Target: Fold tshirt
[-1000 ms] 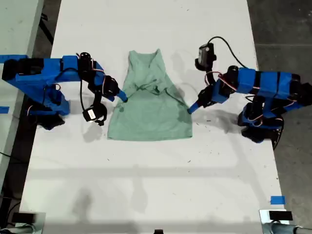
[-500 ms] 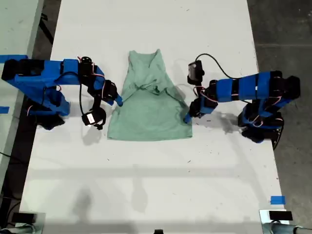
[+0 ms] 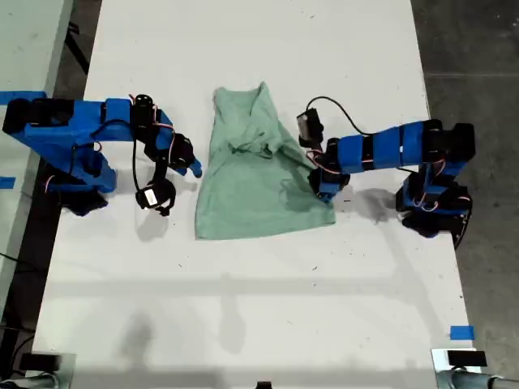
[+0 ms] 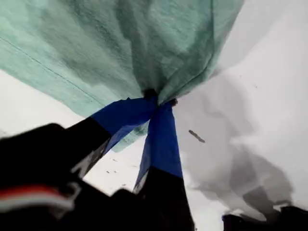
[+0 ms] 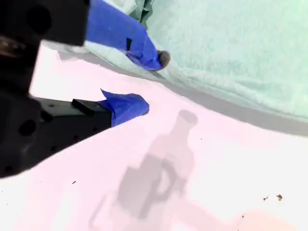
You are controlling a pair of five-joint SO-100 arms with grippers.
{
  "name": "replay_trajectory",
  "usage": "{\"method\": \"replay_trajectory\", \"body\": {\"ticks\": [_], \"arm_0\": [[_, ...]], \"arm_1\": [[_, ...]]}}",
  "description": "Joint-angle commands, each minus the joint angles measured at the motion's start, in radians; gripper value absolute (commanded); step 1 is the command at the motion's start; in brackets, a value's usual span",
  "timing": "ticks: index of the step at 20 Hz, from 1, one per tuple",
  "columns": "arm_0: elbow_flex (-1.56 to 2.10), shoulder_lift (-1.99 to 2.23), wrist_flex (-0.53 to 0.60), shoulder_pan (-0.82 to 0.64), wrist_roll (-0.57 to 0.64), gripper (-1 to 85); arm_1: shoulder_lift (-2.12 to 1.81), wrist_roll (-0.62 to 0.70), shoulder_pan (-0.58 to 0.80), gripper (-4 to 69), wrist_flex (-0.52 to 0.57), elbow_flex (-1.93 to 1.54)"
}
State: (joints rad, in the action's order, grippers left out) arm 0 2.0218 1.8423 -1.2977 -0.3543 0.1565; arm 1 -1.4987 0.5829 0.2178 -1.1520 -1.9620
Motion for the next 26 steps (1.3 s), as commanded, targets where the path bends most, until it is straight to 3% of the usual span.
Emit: {"method": "replay_trajectory", "body": {"ticks": [1,3,6,12,18,19,21,23,24,26], "arm_0": [[-0.008,0.017,-0.011,0.003,-0.002,12.0],[-0.008,0.017,-0.014,0.002,-0.002,12.0],[-0.009,0.017,-0.017,-0.003,-0.002,12.0],[-0.015,0.023,-0.041,-0.002,-0.006,11.8],[-0.015,0.029,-0.048,-0.002,-0.008,11.8],[-0.015,0.029,-0.048,-0.002,-0.008,12.3],[-0.015,0.029,-0.048,-0.002,-0.009,15.5],[-0.023,0.031,-0.055,-0.002,-0.009,19.6],[-0.029,0.032,-0.064,-0.002,-0.009,19.9],[-0.038,0.044,-0.087,-0.002,-0.012,20.9]], "arm_1": [[-0.081,0.046,-0.008,-1.7,-0.179,0.094],[-0.110,0.072,-0.026,-1.7,-0.319,0.219],[-0.029,0.054,-0.067,-1.7,-0.397,0.434],[0.399,-0.029,-0.190,-1.7,-0.399,0.983],[0.583,-0.091,-0.224,-1.9,-0.264,1.034],[0.615,-0.101,-0.229,0.3,-0.239,1.035],[0.640,-0.106,-0.236,22.4,-0.215,1.040],[0.623,-0.126,-0.242,26.0,-0.249,1.049],[0.603,-0.120,-0.245,34.9,-0.293,1.071],[0.528,-0.124,-0.255,34.6,-0.425,1.124]]}}
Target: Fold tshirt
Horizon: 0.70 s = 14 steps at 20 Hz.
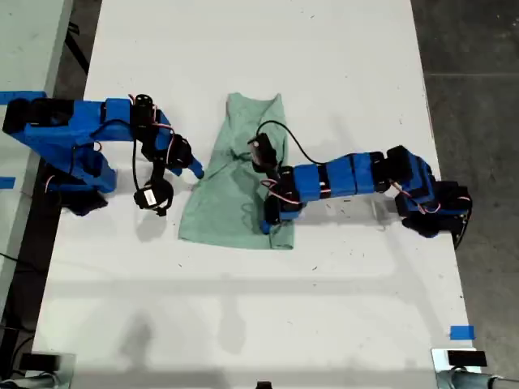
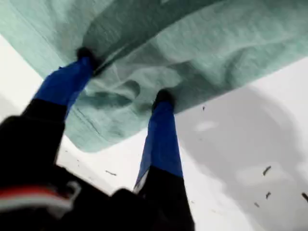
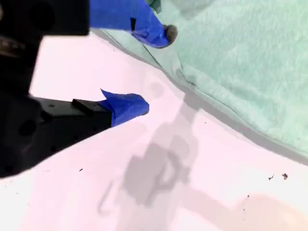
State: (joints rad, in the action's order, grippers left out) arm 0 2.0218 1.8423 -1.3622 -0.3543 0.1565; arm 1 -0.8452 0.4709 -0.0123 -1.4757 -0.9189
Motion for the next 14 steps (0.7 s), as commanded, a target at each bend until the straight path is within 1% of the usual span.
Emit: {"method": "replay_trajectory", "body": {"ticks": [1,2,5,8,9,11,12,14], "arm_0": [[-0.046,0.054,-0.038,0.000,-0.015,20.9],[-0.052,0.067,-0.058,0.000,-0.021,20.9],[-0.081,0.112,-0.130,0.014,-0.029,20.9],[-0.189,0.138,-0.290,0.089,-0.080,21.1],[-0.207,0.161,-0.302,0.127,-0.089,21.2],[-0.198,0.218,-0.296,0.218,-0.172,22.9],[-0.166,0.219,-0.262,0.258,-0.189,23.8],[-0.089,0.196,-0.141,0.342,-0.222,25.2]], "arm_1": [[-0.179,-0.011,-0.028,34.0,-0.150,0.089],[-0.239,-0.006,-0.031,33.2,-0.175,0.078],[-0.405,0.020,-0.034,31.1,-0.186,0.021],[-0.512,0.041,-0.018,28.8,-0.186,-0.038],[-0.541,0.041,-0.009,28.2,-0.186,-0.081],[-0.586,0.040,0.012,27.4,-0.184,-0.156],[-0.603,0.038,0.021,27.2,-0.181,-0.186],[-0.609,0.049,0.034,26.7,-0.179,-0.198]]}}
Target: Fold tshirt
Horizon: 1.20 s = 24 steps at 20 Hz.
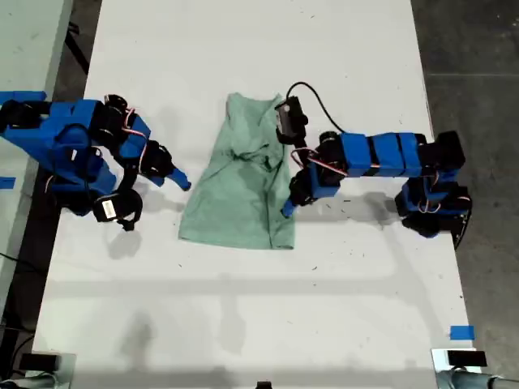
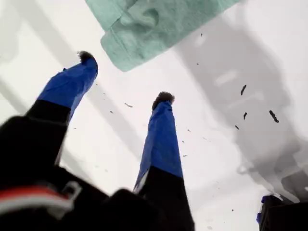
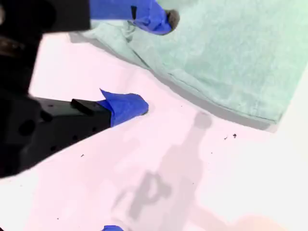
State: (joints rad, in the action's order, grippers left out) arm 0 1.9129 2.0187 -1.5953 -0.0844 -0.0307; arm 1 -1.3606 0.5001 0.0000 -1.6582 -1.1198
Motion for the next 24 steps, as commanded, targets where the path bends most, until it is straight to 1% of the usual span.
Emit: {"method": "replay_trajectory", "body": {"ticks": [1,3,5,6,7,8,9,10,11,12,13,15,16,18,19,21,24], "arm_0": [[0.048,-0.009,0.152,0.107,-0.057,25.3],[0.104,-0.084,0.291,0.146,-0.064,26.6],[0.112,-0.192,0.371,0.149,-0.058,26.6],[0.112,-0.259,0.400,0.149,-0.055,25.6],[0.098,-0.324,0.414,0.147,-0.049,19.8],[0.094,-0.356,0.385,0.135,-0.086,0.1],[0.103,-0.339,0.356,0.129,-0.126,0.1],[0.127,-0.299,0.348,0.107,-0.124,0.1],[0.183,-0.256,0.356,0.083,-0.123,0.1],[0.264,-0.221,0.391,0.055,-0.109,0.1],[0.311,-0.187,0.390,0.034,-0.092,0.1],[0.250,-0.048,0.233,0.003,-0.084,0.1],[0.227,0.060,0.190,-0.015,-0.084,0.1],[0.221,0.267,0.149,-0.048,-0.084,0.1],[0.219,0.347,0.140,-0.058,-0.092,0.1],[0.210,0.459,0.164,-0.067,-0.109,0.1],[0.126,0.420,0.187,-0.037,-0.135,0.1]], "arm_1": [[-0.094,0.023,0.025,26.5,0.006,0.003],[-0.091,0.025,0.025,26.2,0.012,0.002],[-0.091,0.025,0.023,26.2,0.017,-0.003],[-0.091,0.021,0.021,26.2,0.018,-0.006],[-0.091,0.017,0.017,26.2,0.020,-0.011],[-0.091,0.011,0.012,26.1,0.025,-0.017],[-0.091,0.006,0.008,26.0,0.028,-0.020],[-0.091,0.000,0.002,26.0,0.032,-0.029],[-0.092,-0.008,-0.002,26.0,0.040,-0.038],[-0.092,-0.011,-0.005,26.0,0.046,-0.044],[-0.092,-0.012,-0.008,26.0,0.058,-0.054],[-0.094,-0.014,-0.009,26.0,0.074,-0.071],[-0.095,-0.014,-0.009,25.9,0.083,-0.078],[-0.095,-0.008,-0.009,25.8,0.101,-0.078],[-0.095,-0.002,-0.006,25.8,0.107,-0.078],[-0.095,0.009,0.002,25.8,0.112,-0.078],[-0.112,0.009,0.003,24.8,0.107,-0.078]]}}
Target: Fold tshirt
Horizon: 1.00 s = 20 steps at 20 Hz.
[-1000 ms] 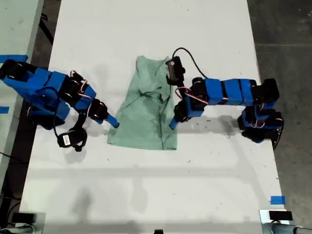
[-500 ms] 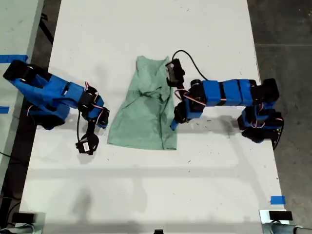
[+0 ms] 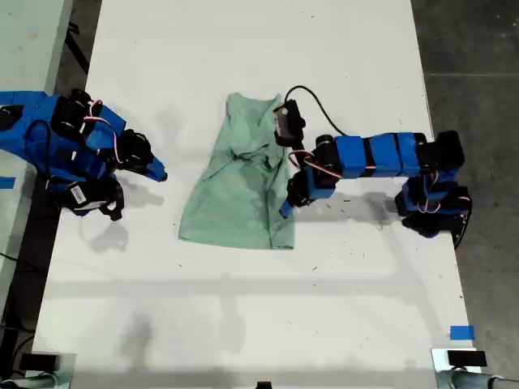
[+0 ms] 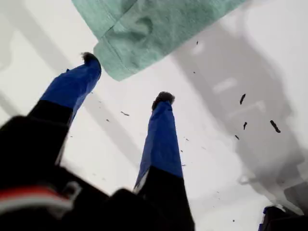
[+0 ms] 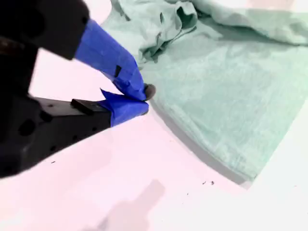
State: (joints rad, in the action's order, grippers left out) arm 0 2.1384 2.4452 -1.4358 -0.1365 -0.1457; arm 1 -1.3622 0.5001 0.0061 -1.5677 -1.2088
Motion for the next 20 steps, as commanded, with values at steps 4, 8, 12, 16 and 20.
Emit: {"method": "replay_trajectory", "body": {"ticks": [4,8,12,16,20], "arm_0": [[-0.221,-0.156,0.057,0.075,-0.028,0.1],[-0.241,-0.198,0.052,0.095,-0.035,0.1],[-0.241,-0.193,0.038,0.095,-0.040,0.1],[-0.285,-0.250,-0.011,0.106,-0.009,11.3],[-0.383,-0.403,-0.141,0.153,0.052,40.0]], "arm_1": [[-0.209,-0.014,0.008,16.9,0.009,-0.075],[-0.341,-0.021,0.023,11.6,0.043,-0.195],[-0.373,-0.026,0.025,10.6,0.075,-0.236],[-0.373,-0.028,0.023,10.3,0.080,-0.245],[-0.373,-0.029,0.023,10.3,0.081,-0.247]]}}
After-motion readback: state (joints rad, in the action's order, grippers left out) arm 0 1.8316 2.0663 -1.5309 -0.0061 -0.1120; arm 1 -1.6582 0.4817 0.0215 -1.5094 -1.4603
